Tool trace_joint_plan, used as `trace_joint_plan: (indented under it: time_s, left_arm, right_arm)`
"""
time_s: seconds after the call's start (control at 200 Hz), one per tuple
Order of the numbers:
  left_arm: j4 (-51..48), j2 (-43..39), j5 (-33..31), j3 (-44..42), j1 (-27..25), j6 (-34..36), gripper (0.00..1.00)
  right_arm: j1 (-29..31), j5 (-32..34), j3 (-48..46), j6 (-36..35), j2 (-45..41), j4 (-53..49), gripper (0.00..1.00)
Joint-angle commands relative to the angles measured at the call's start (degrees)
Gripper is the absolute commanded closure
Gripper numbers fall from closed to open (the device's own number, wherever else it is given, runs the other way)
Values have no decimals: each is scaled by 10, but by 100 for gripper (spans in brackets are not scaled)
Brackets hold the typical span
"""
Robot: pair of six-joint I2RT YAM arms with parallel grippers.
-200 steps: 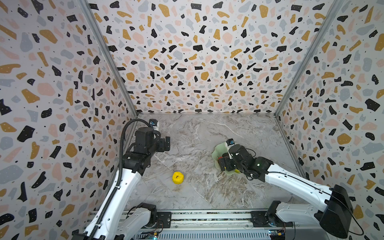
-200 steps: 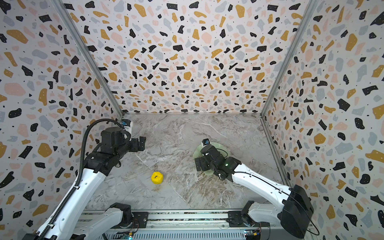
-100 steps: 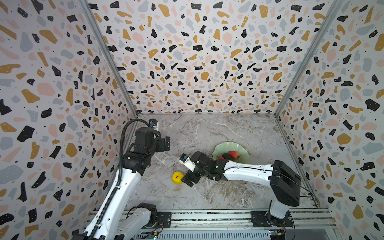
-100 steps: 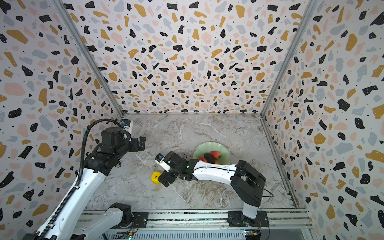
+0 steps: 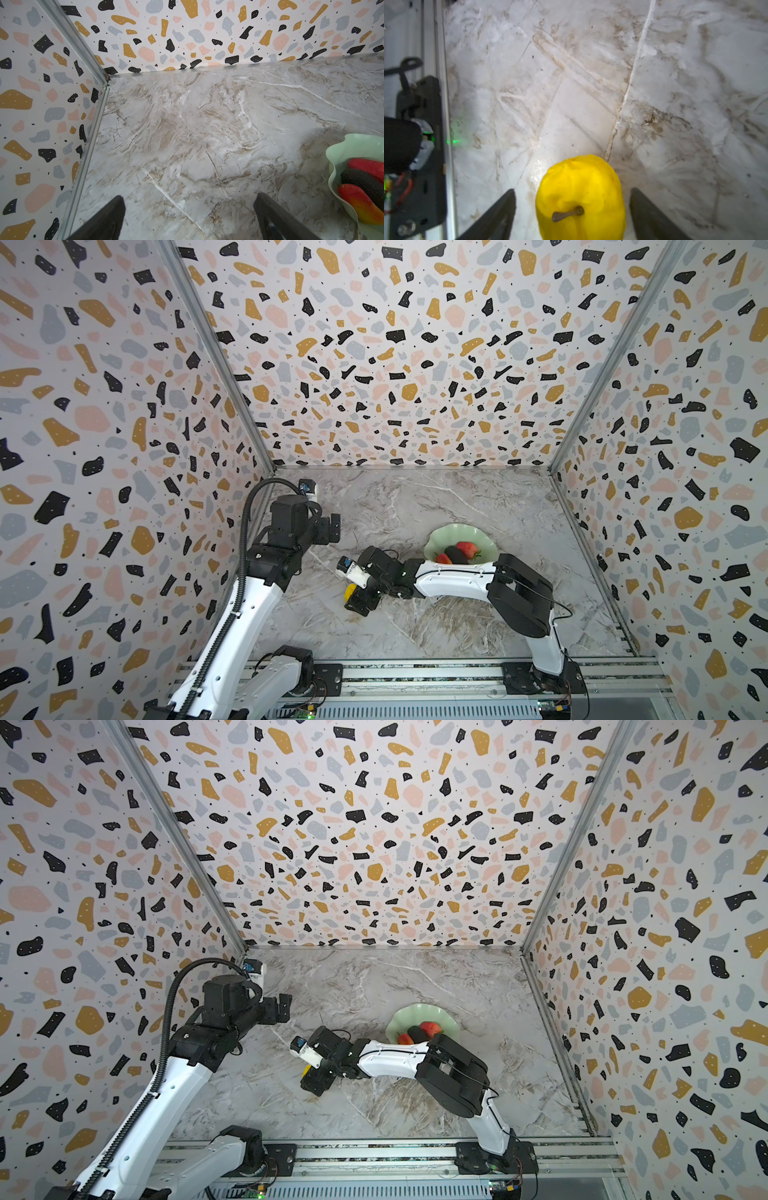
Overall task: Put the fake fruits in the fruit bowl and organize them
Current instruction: 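Reach the right gripper to the yellow pear and grasp it, then place the yellow pear in the bowl farthest from the robot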
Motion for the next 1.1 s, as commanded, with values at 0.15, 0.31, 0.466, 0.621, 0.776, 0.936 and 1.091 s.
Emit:
trace_joint_plan:
  time_s: [0.15,0.31,0.466,0.621,0.776,0.936,1.091]
  left_arm:
    - [13,-7,-6,-5,-3,3,0]
    - [12,-7,-7,-5,-3,3,0]
    - [13,-7,-6,-5,-3,3,1]
    - [14,-6,-4,-4,-3,2,0]
    - [12,-5,-3,-2,-3,1,0]
    - [10,-6,-5,-1,-3,0,0]
    - [11,-4,-5,-2,-3,0,1]
  right_arm:
    - [2,18,17,0,-18,-17,57]
    - [-8,55,17,-20,-71,-57,60]
    - [-71,83,-28,-29,-181,-88,60]
    - [-169,111,-84,-31,-275,-118,61]
    - [-255,151,-137,-44,-322,-125,62]
    - [-331,146,-184,-58,-333,-89,62]
    - [-372,149,-186,-70,-316,-78,62]
